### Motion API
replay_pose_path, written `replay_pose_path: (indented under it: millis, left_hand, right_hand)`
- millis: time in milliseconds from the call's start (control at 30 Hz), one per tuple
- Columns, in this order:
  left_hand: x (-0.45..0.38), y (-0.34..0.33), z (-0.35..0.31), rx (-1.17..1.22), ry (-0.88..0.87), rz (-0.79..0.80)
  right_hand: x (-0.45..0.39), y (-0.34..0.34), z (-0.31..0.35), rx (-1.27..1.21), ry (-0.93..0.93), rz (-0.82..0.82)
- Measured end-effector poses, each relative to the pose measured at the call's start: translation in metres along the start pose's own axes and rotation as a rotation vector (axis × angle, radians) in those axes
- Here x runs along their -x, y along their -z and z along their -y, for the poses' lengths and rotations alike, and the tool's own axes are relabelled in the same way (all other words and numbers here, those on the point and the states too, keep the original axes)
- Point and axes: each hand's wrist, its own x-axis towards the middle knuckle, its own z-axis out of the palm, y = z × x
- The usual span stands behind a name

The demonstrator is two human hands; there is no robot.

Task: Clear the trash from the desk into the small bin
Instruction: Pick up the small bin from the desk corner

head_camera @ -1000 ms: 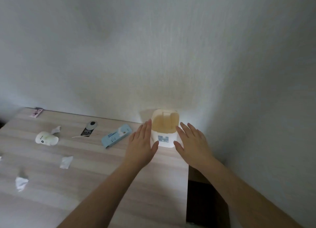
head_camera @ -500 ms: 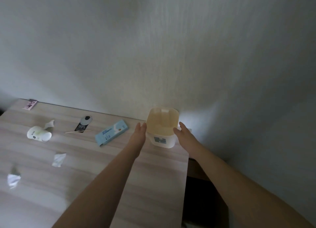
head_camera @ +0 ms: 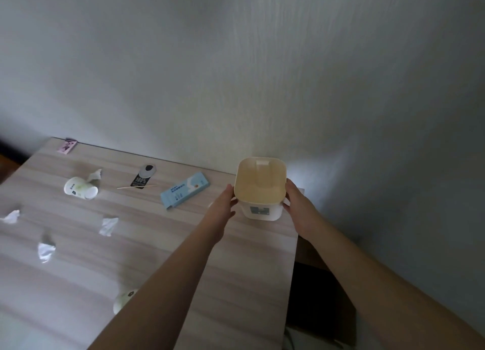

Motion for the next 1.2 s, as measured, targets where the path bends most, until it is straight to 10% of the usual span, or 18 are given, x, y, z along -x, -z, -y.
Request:
replay_pose_path:
  millis: [1200]
  left_hand:
    - [0.257,0.16,0.172,0.166,-0.016,0.13]
  right_hand:
    - [0.244,-0.131,-0.188,0.184,0.126,-0.019]
